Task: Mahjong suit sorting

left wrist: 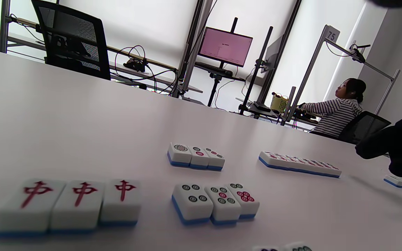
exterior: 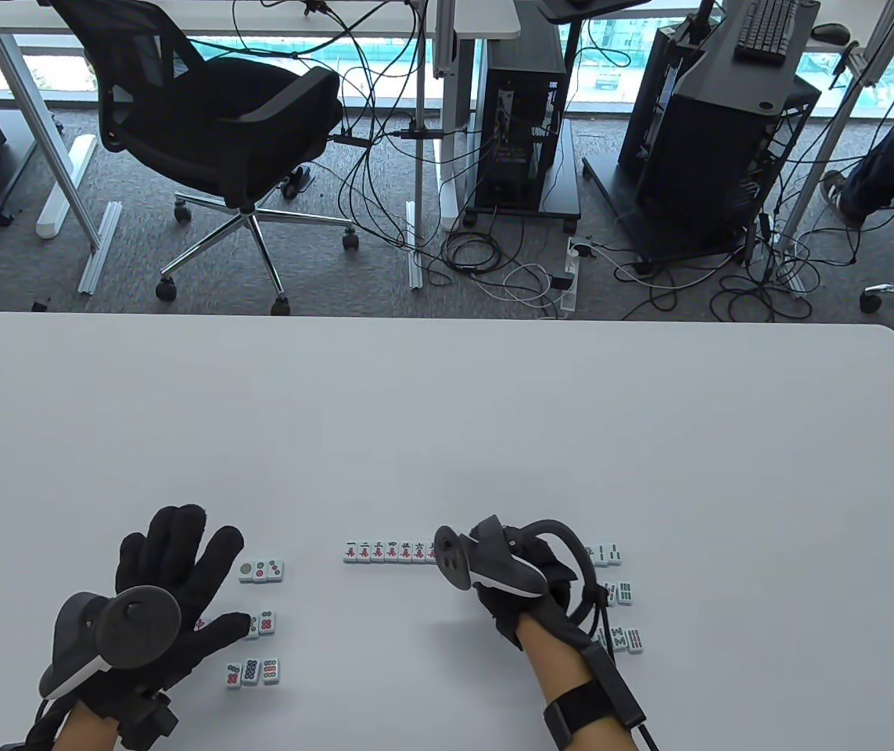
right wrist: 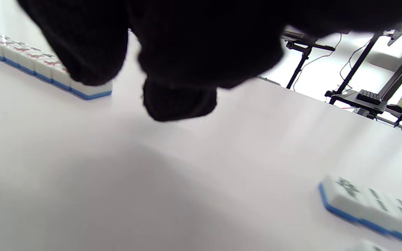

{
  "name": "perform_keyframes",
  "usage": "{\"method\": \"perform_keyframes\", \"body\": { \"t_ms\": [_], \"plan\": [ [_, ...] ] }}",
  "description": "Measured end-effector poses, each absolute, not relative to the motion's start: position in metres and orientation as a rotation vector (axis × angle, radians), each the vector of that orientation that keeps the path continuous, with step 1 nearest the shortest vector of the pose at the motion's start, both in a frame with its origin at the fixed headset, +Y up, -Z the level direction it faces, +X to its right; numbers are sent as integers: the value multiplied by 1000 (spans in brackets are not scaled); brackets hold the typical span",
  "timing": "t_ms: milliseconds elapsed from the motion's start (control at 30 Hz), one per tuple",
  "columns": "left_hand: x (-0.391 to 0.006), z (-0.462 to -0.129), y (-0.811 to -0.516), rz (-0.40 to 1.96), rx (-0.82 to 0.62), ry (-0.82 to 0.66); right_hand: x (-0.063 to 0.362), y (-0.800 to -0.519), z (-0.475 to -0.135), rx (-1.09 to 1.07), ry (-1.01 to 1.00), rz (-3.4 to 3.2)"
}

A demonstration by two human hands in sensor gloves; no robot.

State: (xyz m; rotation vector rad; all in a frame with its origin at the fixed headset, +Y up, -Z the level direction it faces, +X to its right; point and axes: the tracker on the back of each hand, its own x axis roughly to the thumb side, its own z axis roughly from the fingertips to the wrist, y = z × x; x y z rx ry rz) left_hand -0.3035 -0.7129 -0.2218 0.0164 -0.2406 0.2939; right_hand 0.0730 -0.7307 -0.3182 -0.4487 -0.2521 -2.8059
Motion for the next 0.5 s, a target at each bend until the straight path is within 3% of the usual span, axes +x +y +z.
{"method": "perform_keyframes", "body": {
  "t_ms": [200,500],
  "plan": [
    [-302,-222,-714,282,9,-238,118,-731,-287,-455,-388,-2752],
    [-300,-222,-716,270,-7,-231,138,-752,-263,-460,-421,-2600]
  ]
}}
